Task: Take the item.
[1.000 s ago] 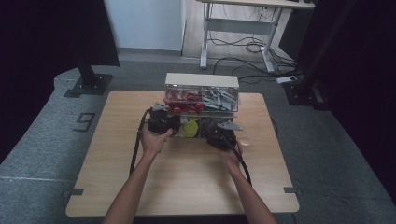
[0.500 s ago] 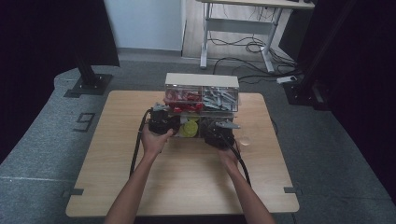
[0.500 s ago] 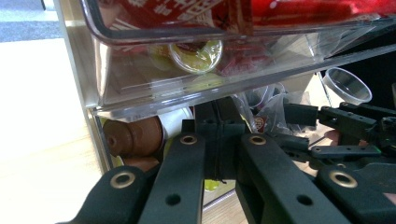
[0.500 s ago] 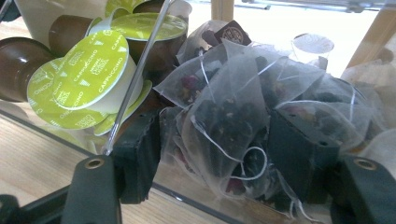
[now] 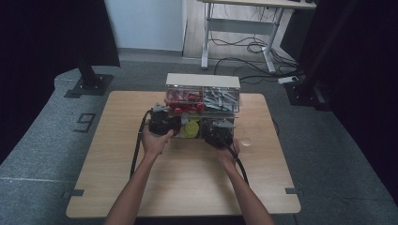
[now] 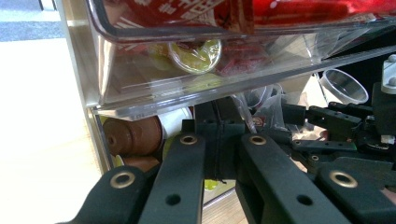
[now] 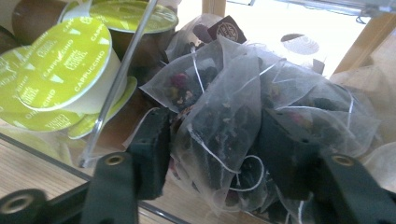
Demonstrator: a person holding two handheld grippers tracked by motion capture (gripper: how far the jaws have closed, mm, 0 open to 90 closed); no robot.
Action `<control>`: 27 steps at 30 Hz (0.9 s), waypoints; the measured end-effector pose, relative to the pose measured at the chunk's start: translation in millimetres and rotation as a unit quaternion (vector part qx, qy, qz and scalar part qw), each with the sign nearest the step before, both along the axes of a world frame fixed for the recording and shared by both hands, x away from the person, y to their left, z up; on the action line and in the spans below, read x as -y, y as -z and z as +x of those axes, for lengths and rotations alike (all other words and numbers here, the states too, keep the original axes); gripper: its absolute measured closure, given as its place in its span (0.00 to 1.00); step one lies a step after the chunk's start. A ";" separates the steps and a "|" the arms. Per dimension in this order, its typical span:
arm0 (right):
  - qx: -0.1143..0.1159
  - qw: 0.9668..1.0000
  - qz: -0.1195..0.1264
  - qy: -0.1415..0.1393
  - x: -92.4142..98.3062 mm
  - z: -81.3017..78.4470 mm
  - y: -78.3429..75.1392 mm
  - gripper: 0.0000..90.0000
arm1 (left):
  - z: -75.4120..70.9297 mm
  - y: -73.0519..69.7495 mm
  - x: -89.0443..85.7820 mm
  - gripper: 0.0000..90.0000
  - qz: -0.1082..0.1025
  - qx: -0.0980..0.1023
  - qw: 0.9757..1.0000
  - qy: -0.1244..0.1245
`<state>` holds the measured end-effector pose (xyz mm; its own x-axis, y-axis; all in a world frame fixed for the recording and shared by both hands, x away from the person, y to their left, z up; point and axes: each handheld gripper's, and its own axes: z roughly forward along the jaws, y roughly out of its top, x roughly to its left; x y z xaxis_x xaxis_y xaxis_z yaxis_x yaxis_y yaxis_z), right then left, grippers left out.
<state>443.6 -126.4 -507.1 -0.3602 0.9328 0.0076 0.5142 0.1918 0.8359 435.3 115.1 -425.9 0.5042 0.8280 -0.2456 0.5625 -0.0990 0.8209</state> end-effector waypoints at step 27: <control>0.017 0.998 0.040 -0.038 17.9 -5.1 -8.0 0.80 | -1.4 -0.5 -3.1 0.99 -0.007 0.001 1.000 -0.002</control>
